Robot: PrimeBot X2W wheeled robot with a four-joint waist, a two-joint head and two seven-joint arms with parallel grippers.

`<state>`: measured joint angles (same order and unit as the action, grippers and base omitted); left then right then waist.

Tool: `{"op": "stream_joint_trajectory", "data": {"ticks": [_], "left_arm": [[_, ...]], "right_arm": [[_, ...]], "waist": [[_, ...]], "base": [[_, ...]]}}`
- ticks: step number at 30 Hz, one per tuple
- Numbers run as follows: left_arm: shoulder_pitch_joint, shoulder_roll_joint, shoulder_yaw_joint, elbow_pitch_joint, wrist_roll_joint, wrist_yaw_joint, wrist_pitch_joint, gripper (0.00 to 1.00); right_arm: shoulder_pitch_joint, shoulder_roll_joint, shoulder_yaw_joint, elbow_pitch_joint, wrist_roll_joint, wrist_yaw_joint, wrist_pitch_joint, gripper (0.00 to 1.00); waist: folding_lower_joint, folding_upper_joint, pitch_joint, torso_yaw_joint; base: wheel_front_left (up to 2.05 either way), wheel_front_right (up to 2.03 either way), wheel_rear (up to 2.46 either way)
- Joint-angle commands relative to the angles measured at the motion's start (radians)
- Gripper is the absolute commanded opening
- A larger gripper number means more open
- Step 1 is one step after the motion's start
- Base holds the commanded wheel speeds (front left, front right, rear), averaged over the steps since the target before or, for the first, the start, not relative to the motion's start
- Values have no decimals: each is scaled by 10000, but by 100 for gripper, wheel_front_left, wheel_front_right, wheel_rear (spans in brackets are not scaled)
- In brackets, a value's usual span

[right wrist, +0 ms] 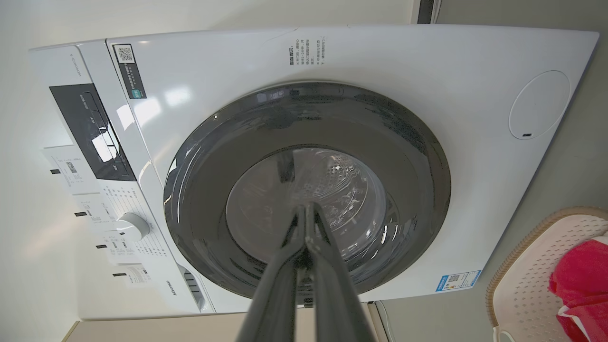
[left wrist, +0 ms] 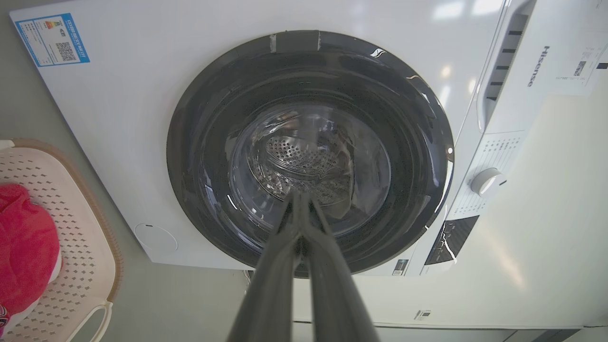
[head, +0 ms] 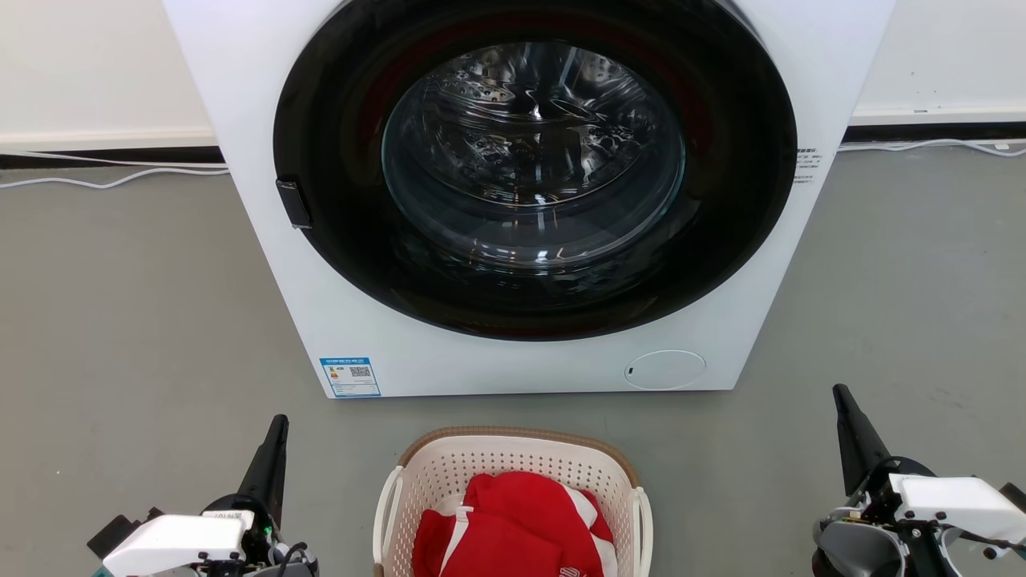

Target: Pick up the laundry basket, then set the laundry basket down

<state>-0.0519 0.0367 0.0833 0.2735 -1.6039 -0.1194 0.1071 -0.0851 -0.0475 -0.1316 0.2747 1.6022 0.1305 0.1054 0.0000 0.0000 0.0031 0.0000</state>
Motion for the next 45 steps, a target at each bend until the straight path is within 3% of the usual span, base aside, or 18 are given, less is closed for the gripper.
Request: {"op": "stream_joint_trajectory", "data": {"ticks": [1,45], "left_arm": [[-560,135,301,-287,-51,-113,58,0],[-560,135,301,-287,-51,-113,58,0]], "right_arm": [[-228,-27,182,-299,68,2,75,0],[-228,-27,183,-299,68,2,75,0]], "waist": [[0,0,0,0],[0,0,0,0]], "base": [[0,0,0],[0,0,0]]}}
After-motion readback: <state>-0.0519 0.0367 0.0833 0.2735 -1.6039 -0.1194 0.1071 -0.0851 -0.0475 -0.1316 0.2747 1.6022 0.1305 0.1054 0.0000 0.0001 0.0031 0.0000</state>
